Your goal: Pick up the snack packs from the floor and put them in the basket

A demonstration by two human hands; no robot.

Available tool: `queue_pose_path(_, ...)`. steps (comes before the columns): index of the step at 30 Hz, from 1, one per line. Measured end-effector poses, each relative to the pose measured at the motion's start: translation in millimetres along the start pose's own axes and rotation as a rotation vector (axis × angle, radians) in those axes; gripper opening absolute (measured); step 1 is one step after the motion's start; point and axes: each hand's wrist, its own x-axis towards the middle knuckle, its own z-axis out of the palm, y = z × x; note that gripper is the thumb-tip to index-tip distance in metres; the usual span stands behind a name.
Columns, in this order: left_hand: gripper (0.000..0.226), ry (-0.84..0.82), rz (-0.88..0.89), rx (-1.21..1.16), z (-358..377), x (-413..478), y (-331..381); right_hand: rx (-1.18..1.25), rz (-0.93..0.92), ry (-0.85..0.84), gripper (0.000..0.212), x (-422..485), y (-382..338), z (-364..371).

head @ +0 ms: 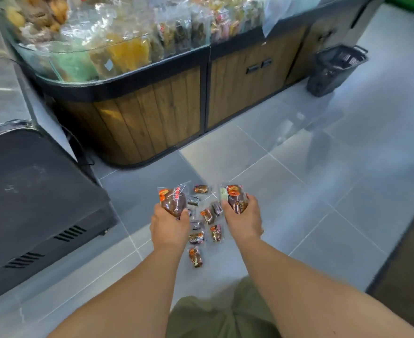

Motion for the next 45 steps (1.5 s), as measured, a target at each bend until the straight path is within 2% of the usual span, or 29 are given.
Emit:
queue_pose_path(6,0.049,-0.097,0.119,0.051,58,-6,68,0.083,0.073,0.135,0.064,52,11,-57)
queue_pose_path(12,0.054,-0.177,0.204,0.066,145,-19,140,0.109,0.092,0.191,0.068,124,25,-128)
queue_pose_path(21,0.065,-0.188,0.284,0.116,279,-50,262,0.182,0.095,0.276,0.066,250,45,-251)
queue_pose_path(27,0.065,-0.201,0.307,0.204,350,-50,328,0.223,0.149,0.315,0.068,322,49,-299)
queue_pose_path(37,0.063,-0.249,0.389,0.241,479,34,475,0.244,0.178,0.387,0.070,500,3,-346)
queue_pose_path(45,0.065,-0.342,0.447,0.319,557,104,589,0.299,0.284,0.453,0.067,627,-46,-376)
